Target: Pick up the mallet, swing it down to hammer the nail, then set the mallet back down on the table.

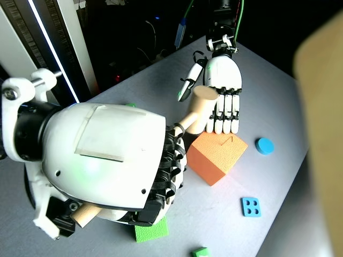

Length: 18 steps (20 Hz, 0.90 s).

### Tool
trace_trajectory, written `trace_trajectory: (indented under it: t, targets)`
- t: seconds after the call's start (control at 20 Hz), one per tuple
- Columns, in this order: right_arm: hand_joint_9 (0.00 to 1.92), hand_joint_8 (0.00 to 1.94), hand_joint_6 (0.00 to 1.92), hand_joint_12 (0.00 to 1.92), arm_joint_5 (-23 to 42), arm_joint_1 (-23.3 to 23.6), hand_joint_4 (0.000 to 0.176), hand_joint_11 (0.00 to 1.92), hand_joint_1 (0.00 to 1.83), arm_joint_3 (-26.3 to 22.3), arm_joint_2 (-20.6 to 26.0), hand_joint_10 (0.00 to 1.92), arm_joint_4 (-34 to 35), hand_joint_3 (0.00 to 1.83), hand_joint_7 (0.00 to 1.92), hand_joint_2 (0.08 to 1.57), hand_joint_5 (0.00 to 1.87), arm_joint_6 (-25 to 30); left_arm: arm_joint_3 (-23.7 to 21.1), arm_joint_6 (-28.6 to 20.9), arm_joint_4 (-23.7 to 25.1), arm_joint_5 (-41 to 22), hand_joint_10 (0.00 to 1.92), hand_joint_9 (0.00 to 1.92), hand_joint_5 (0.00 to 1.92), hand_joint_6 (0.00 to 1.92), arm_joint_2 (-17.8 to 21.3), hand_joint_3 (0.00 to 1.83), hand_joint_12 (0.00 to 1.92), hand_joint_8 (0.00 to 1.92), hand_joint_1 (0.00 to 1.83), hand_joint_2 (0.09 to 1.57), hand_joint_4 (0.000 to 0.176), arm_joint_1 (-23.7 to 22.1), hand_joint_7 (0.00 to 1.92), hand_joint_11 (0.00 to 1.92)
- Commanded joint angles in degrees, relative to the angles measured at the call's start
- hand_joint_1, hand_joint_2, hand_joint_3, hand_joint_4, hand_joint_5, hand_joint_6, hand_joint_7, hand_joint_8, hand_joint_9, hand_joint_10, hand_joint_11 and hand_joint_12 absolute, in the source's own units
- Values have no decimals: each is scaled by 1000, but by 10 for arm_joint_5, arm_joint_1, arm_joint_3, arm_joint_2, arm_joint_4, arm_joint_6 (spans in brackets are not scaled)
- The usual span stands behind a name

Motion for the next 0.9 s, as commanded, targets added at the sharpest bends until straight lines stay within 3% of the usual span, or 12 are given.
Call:
trace_trajectory:
  t: [0.0,0.15,0.3,0.45,0.7,0.85]
  targets:
    - [1558,1941,1921,1921,112,7,0,1711,484,-1,0,1921,22,0,1464,1548,1198,-21,3,-2,-6,-42,11,111,96,7,-3,0,17,10,0,1235,0,-3,148,27]
    - [1567,1941,1921,1921,94,12,0,1718,378,1,-18,1921,86,6,1473,1565,1205,-82,2,-2,-6,-42,7,107,84,1,-3,2,15,4,0,1241,0,-3,139,17]
    - [1576,1941,1921,1921,114,13,0,1725,94,10,-49,1921,87,13,1486,1563,1206,-114,2,-2,-5,-42,6,108,93,5,-3,0,18,5,0,1236,0,-3,142,22]
    - [1567,1941,1921,1921,118,21,0,1716,106,39,-90,1921,91,1,1475,1545,1198,-130,2,-2,-5,-42,8,119,99,5,-3,0,22,7,0,1232,0,-5,154,23]
    - [1558,1941,1921,1921,124,35,0,1712,408,67,-132,1921,105,41,1463,1571,1203,-145,3,-2,-5,-42,7,125,106,5,-3,1,28,6,0,1237,0,-5,160,27]
    - [1562,1941,1921,1921,125,43,0,1715,459,81,-153,1921,106,56,1467,1571,1193,-149,3,-2,-5,-42,0,108,100,1,-3,0,25,0,0,1233,0,-5,143,15]
